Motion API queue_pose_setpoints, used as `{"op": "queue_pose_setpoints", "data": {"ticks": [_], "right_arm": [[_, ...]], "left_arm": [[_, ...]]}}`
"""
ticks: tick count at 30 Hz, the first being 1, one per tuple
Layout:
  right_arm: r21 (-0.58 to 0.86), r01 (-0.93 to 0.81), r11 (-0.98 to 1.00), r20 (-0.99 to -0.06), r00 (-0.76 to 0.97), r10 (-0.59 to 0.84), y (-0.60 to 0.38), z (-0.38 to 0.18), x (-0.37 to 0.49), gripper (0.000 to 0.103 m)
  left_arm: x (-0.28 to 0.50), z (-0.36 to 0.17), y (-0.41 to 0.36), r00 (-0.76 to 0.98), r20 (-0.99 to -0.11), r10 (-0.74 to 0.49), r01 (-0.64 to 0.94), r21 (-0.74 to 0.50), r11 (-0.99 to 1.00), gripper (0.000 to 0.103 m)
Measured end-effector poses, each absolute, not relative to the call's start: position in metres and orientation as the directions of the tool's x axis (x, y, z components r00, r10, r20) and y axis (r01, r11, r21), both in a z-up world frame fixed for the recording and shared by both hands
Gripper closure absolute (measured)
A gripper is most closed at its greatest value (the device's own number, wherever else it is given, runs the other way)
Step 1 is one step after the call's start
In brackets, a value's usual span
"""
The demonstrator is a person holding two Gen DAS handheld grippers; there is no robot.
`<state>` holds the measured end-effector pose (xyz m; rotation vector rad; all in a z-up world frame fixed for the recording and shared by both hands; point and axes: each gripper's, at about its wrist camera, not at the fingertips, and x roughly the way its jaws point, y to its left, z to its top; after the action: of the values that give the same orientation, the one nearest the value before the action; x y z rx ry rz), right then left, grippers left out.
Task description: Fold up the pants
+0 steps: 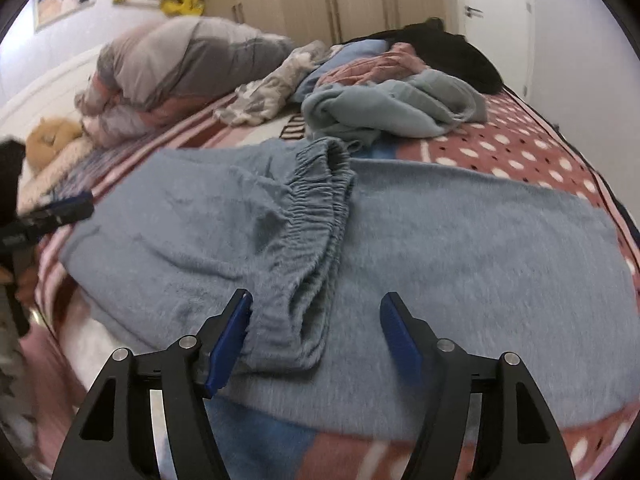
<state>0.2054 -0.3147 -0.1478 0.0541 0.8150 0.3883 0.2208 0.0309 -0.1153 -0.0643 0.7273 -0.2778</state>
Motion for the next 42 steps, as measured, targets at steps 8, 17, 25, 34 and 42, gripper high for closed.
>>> {"op": "queue_pose_setpoints", "data": {"ticks": [8, 17, 25, 34, 42], "right_arm": [[0.416, -0.011, 0.910, -0.645, 0.701, 0.304, -0.409, -0.143, 0.161, 0.039], [0.640, 0.184, 0.746, -0.555, 0.782, 0.283, -0.489, -0.176, 0.157, 0.039], [0.683, 0.224, 0.695, -0.499, 0.838, 0.220, -0.508, -0.172, 0.205, 0.050], [0.560, 0.102, 0.822, -0.442, 0.876, 0.192, -0.477, -0.105, 0.221, 0.100], [0.409, -0.285, 0.867, -0.335, 0.837, 0.433, -0.345, -0.017, 0.238, 0.100]], "left_arm": [[0.211, -0.104, 0.035, 0.735, -0.610, -0.296, 0.235, -0.180, 0.955, 0.014], [0.209, -0.098, 0.034, 0.750, -0.597, -0.285, 0.212, -0.191, 0.958, 0.014], [0.208, -0.094, 0.033, 0.760, -0.580, -0.293, 0.198, -0.223, 0.955, 0.014], [0.209, -0.087, 0.043, 0.777, -0.561, -0.287, 0.180, -0.240, 0.954, 0.013], [0.200, -0.081, 0.064, 0.802, -0.529, -0.279, 0.152, -0.270, 0.951, 0.014]]}}
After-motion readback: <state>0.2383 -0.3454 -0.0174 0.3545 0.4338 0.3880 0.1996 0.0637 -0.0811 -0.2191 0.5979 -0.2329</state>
